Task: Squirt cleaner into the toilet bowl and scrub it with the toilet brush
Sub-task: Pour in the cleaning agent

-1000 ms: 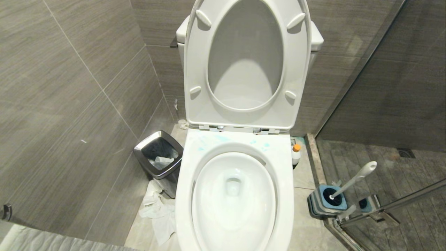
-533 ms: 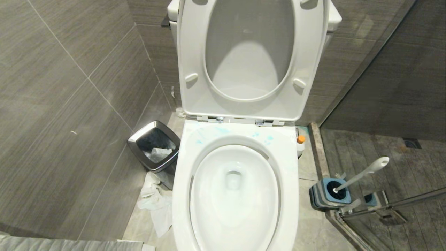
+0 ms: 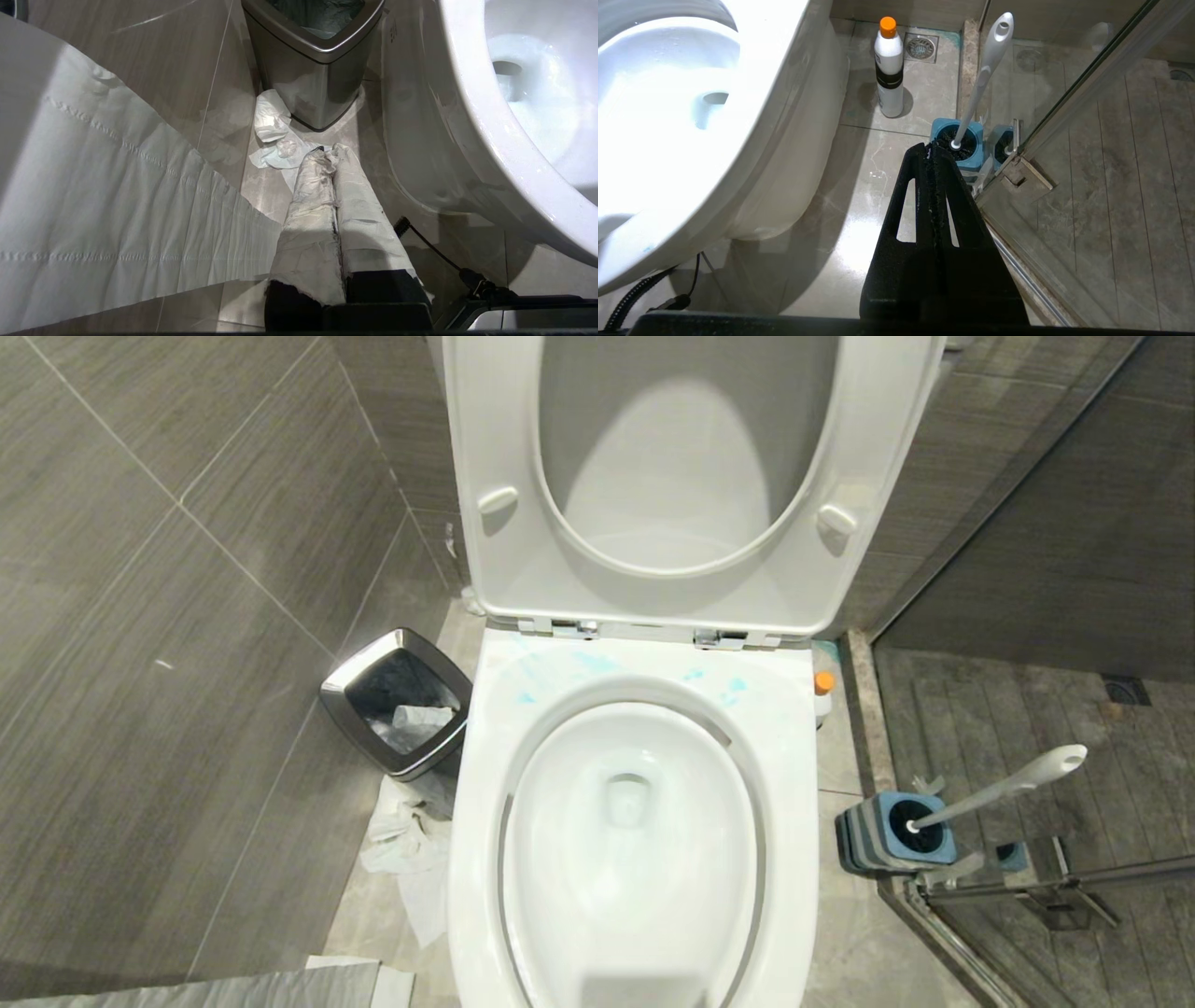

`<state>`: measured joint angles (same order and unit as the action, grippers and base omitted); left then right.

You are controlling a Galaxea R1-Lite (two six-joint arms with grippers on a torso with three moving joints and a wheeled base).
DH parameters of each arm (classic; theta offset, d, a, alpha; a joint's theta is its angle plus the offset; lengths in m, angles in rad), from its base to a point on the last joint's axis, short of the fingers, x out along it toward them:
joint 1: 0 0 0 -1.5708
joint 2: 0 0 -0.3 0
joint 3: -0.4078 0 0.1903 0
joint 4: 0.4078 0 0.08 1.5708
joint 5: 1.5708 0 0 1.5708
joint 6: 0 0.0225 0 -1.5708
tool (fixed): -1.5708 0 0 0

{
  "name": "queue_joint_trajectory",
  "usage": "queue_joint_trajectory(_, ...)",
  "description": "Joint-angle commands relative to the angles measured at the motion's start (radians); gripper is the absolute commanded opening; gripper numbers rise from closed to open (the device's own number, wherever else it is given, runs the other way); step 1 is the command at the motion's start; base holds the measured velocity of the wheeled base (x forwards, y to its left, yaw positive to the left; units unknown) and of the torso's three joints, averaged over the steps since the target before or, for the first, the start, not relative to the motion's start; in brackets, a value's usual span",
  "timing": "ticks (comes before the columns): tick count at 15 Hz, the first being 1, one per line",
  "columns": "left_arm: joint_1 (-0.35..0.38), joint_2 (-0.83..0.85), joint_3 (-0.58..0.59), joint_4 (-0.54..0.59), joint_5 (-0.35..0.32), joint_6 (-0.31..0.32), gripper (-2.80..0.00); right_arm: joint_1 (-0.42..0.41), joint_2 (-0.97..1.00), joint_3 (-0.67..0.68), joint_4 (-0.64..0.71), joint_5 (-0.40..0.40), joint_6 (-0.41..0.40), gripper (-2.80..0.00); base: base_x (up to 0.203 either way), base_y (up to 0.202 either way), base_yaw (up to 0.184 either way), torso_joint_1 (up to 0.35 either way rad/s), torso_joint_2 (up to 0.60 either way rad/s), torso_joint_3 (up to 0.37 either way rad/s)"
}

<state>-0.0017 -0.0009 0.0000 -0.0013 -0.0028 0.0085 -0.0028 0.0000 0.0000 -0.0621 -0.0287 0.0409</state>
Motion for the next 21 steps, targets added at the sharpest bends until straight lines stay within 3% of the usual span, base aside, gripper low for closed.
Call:
queue_joint_trajectory(1,0.000,0.001,0.002,0.000,0.000,0.001,-2.80,0.000,0.000,0.025,-0.001,0.000,0.001,-2.80,0.000,0.000,0.000,0.007,0.00,-0.045)
queue_joint_trajectory(21,0.000,0.001,0.002,0.003,-0.006,0.031,-2.80,0.001,0.000,0.025,-0.001,0.000,0.001,-2.80,0.000,0.000,0.000,0.000,0.00,-0.002)
